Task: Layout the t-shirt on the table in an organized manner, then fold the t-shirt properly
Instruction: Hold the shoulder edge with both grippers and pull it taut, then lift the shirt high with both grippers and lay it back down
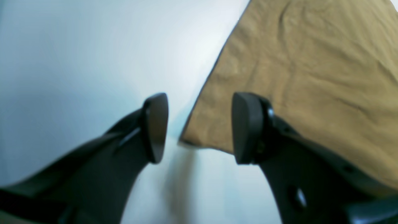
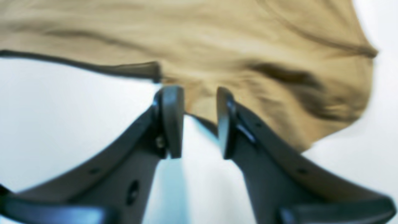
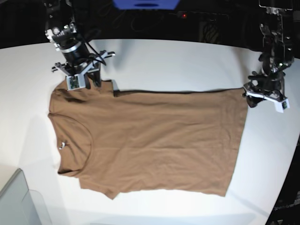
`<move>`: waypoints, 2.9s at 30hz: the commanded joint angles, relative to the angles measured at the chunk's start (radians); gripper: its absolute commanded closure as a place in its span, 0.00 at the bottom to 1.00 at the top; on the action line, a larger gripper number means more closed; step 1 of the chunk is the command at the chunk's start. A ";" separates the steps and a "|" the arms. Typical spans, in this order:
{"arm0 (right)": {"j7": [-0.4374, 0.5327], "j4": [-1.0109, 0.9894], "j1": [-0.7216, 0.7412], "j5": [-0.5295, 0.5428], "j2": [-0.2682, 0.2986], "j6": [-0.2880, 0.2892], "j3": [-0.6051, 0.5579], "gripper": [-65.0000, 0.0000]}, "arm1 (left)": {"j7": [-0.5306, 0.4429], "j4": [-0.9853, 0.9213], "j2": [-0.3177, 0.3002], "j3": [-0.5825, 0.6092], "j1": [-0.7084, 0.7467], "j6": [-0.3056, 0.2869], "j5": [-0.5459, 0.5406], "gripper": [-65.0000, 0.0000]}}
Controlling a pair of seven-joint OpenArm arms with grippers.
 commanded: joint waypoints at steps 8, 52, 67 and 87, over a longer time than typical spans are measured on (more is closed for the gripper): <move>0.022 0.014 -0.011 0.000 0.008 0.003 0.022 0.46 | -0.014 0.012 0.169 -0.016 -0.011 -0.176 0.258 0.50; 0.023 -0.280 0.093 0.000 -0.098 0.007 0.186 0.75 | -0.106 -0.227 0.302 -0.013 -0.069 -0.182 0.484 1.00; 0.032 -0.055 0.035 0.003 -0.100 0.009 0.192 1.00 | -0.099 0.225 0.302 -0.017 0.065 -0.182 0.484 1.00; 0.339 0.142 0.125 0.276 -0.083 0.009 0.335 1.00 | -0.099 0.380 0.256 -0.016 -0.204 -0.182 0.484 1.00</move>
